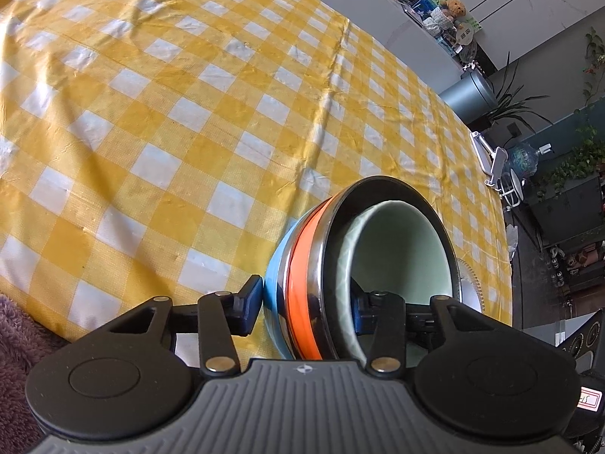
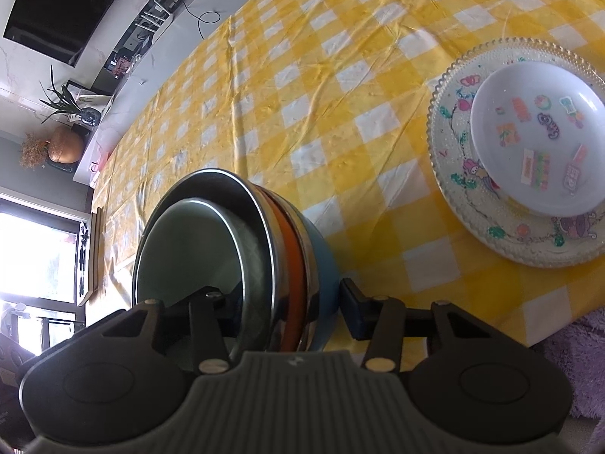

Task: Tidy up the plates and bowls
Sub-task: 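Lift the nested bowls with the left tool and lower them onto the plates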

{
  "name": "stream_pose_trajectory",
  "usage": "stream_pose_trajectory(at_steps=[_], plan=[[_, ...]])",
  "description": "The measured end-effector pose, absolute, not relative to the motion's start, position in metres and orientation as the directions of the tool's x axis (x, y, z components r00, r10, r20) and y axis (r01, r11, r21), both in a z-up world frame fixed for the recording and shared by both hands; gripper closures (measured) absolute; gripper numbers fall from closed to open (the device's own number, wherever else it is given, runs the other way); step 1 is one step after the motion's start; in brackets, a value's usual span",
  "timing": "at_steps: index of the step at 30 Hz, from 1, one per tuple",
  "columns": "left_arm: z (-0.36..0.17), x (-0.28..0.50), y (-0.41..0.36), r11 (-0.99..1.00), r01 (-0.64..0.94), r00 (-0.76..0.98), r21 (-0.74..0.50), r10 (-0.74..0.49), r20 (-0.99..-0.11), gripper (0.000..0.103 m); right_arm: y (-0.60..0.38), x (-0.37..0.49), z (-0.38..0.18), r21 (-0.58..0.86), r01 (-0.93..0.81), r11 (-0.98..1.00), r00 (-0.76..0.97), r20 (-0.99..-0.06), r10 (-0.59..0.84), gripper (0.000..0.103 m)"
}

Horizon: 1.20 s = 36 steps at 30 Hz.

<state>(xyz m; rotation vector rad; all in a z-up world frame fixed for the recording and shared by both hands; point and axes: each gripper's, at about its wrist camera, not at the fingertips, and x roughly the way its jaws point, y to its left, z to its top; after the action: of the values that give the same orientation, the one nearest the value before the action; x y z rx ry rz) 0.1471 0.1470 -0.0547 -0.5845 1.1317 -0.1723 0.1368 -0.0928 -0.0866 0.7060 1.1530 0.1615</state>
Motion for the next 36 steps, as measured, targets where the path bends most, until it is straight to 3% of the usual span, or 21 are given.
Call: stream_pose_trajectory(at_steps=[16, 26, 36], plan=[[-0.021, 0.145, 0.120, 0.850, -0.099, 0.477, -0.518, -0.416, -0.774, 0.054, -0.125, 0.131, -0.064, 0.635, 0.200, 0.746, 0.479, -0.727, 0.491, 0.056], [-0.001, 0.155, 0.045, 0.843, 0.020, 0.454, -0.538, -0.487, -0.746, 0.056, -0.200, 0.113, -0.039, 0.649, 0.227, 0.726, 0.555, -0.699, 0.451, 0.056], [-0.014, 0.172, -0.024, 0.828, 0.070, 0.371, -0.557, -0.540, -0.755, 0.056, -0.267, 0.104, -0.042, 0.623, 0.295, 0.725, 0.582, -0.719, 0.380, 0.056]])
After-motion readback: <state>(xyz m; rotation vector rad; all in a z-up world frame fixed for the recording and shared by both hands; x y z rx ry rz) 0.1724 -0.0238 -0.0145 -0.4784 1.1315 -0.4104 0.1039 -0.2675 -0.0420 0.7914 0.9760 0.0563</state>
